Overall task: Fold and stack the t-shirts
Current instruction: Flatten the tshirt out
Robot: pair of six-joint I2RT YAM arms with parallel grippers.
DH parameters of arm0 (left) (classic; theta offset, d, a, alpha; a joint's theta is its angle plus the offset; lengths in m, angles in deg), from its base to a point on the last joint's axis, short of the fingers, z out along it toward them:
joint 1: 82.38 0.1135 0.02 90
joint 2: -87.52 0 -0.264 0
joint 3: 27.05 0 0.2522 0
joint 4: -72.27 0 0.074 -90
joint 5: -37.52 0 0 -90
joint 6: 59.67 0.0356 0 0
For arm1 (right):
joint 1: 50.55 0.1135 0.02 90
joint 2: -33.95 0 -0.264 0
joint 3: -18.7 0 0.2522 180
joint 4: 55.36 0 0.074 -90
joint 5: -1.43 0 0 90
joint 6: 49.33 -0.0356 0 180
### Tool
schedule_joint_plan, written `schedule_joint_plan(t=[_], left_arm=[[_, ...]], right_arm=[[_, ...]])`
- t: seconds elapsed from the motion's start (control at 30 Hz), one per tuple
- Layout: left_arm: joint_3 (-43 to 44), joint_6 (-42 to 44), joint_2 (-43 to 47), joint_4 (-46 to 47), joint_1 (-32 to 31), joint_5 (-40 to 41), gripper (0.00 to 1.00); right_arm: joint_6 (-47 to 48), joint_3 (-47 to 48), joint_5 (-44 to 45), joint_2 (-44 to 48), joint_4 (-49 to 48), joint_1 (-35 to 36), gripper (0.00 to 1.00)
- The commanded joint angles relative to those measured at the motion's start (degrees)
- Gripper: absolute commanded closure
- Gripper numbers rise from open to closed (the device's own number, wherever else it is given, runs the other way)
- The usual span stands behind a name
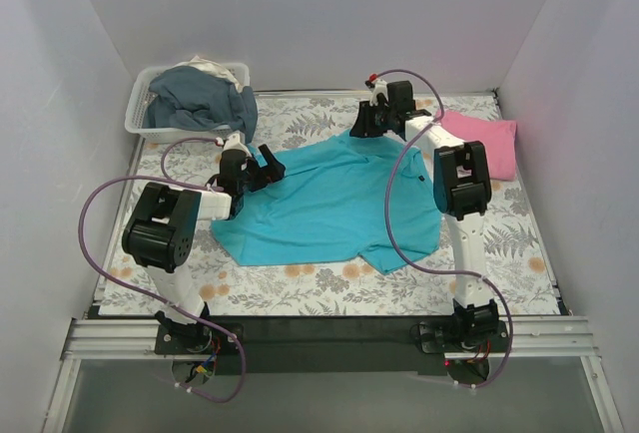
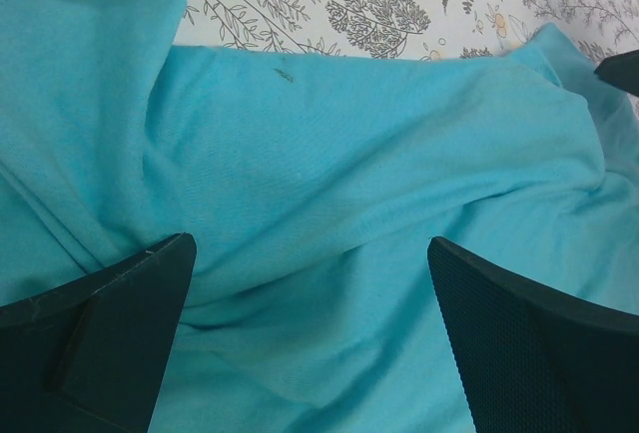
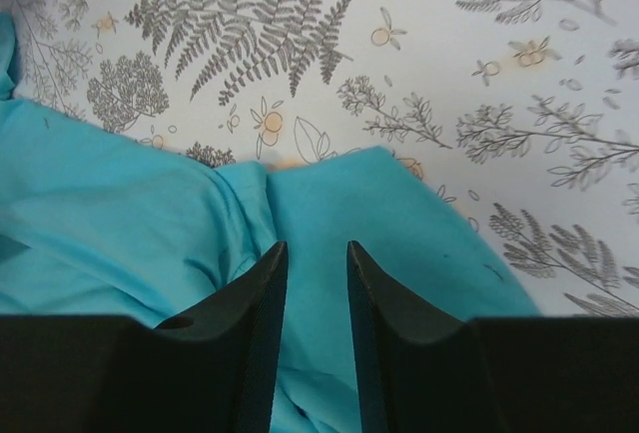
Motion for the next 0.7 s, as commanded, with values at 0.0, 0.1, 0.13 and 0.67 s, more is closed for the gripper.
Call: schedule_joint_plan(t=[0.0, 0.1, 0.13, 0.67], left_arm=[[0.20, 0.51, 1.79, -4.36, 0.40, 0.44, 0.04], [0.47, 0.60, 1.79, -4.54, 0.31, 0.18, 0.04], [0.38, 0.60, 1.79, -4.45, 0.39, 0.09, 0.04], [-0.23, 1.04, 3.72, -4.36, 0.40, -1.14, 0.03]], right_arm=[[-1.50, 4.55, -4.76, -1.43, 0.18, 0.51, 0.74], [-2.12, 5.34, -5.03, -3.71, 0.27, 1.21, 0.74], [-2.38, 5.52, -5.03, -4.16, 0.27, 1.30, 0.74], [-3.44, 13.61, 6.99, -12.43, 13.71, -0.37, 0.74]])
